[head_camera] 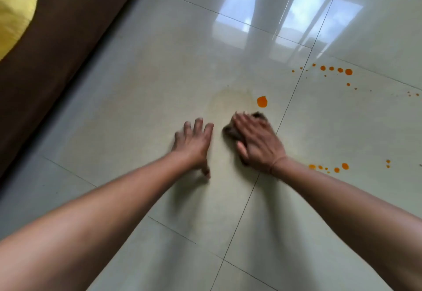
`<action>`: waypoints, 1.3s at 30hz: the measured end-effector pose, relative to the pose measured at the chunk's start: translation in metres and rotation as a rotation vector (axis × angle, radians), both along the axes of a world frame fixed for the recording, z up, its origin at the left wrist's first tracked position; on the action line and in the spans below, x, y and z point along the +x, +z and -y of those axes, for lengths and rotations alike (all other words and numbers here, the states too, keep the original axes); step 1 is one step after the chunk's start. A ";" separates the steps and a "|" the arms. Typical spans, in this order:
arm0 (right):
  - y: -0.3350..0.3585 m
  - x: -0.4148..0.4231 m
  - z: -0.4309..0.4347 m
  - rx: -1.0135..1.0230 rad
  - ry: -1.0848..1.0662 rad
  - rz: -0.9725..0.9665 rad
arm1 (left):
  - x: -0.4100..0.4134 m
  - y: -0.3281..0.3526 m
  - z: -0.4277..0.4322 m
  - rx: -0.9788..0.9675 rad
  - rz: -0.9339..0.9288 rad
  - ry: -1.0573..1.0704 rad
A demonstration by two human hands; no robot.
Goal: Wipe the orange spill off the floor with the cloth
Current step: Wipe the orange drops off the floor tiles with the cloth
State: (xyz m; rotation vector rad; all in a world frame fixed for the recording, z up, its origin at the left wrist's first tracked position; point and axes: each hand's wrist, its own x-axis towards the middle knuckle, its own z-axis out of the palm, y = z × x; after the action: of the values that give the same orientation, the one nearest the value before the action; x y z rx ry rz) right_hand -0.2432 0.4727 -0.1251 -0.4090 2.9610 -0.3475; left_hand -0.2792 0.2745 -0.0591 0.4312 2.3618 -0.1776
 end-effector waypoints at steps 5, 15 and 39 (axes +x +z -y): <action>-0.002 -0.021 0.003 0.036 -0.215 -0.028 | -0.061 0.000 -0.035 0.064 0.006 0.082; -0.001 -0.089 -0.017 0.051 -0.469 0.043 | -0.063 -0.017 -0.039 0.123 0.079 0.188; -0.002 -0.099 -0.013 0.043 -0.580 0.048 | -0.064 -0.018 -0.040 0.155 0.096 0.227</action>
State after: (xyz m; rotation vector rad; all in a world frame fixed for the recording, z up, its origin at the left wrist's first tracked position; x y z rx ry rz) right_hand -0.3422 0.4856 -0.1273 0.4705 2.9725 -0.3391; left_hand -0.3435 0.3142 -0.0769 0.2357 2.3163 0.1305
